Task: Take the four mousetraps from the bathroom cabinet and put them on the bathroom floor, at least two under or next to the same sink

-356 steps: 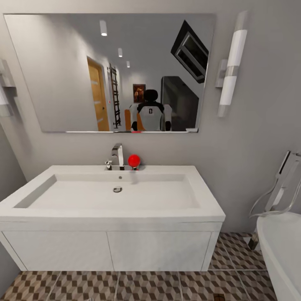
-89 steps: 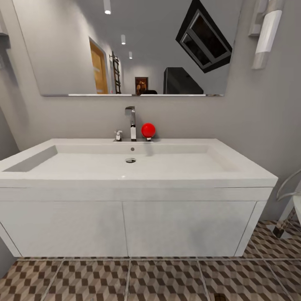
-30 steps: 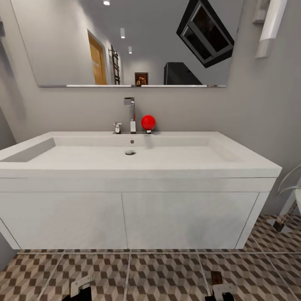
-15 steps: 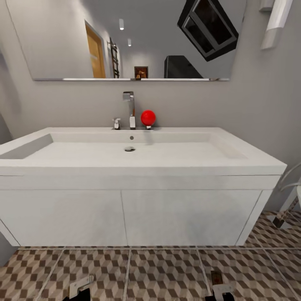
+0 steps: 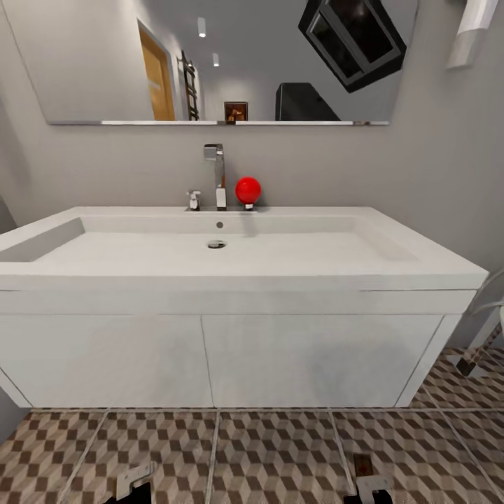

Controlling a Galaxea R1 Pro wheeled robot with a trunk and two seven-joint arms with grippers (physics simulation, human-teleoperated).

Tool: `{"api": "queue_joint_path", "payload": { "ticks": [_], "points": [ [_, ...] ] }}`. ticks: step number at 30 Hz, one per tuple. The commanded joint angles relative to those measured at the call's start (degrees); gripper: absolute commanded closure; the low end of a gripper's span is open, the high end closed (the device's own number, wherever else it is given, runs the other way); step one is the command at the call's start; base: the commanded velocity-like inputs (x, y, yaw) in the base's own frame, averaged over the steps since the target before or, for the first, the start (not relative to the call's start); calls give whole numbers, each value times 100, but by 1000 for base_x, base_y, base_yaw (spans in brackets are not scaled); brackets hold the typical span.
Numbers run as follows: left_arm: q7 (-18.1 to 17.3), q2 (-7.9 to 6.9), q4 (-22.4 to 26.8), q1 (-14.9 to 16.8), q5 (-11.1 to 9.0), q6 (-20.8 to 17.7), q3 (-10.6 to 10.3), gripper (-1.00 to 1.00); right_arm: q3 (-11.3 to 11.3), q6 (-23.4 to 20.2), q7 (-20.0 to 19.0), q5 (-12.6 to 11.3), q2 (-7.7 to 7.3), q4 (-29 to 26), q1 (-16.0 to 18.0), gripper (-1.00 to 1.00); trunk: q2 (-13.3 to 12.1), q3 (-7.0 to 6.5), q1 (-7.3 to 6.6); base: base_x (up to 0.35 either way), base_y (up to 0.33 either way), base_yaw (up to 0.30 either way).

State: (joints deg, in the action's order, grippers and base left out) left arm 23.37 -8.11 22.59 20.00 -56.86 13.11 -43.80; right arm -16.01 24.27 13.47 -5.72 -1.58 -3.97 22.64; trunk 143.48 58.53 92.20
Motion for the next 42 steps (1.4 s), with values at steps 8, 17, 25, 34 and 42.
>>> {"api": "queue_joint_path", "payload": {
  "ticks": [8, 17, 25, 34, 42],
  "points": [
    [62, -20, 13, 4, -53, 32, -49, 100, -52, 17, 10, -53, -1, 6, 3, 100, 13, 183, 19, 0, 0, 0],
    [63, -24, 9, 4, -53, 43, -49, 100, -52, 17, 11, -59, -1, 7, 3, 100, 19, 272, 29, 0, 0, 0],
    [56, -20, 10, 4, -53, 43, -49, 100, -51, 17, 14, -66, -1, 9, 3, 100, 19, 272, 29, 0, 0, 0],
    [60, -14, 9, 4, -53, 49, -49, 100, -57, 22, 16, -59, -1, 9, 4, 100, 23, 338, 37, 0, 0, 0],
    [63, -13, 8, 4, -53, 112, -51, 100, -60, 17, 16, -47, -1, 9, 4, 100, 33, 516, 58, 0, 0, 0]
  ]
}}
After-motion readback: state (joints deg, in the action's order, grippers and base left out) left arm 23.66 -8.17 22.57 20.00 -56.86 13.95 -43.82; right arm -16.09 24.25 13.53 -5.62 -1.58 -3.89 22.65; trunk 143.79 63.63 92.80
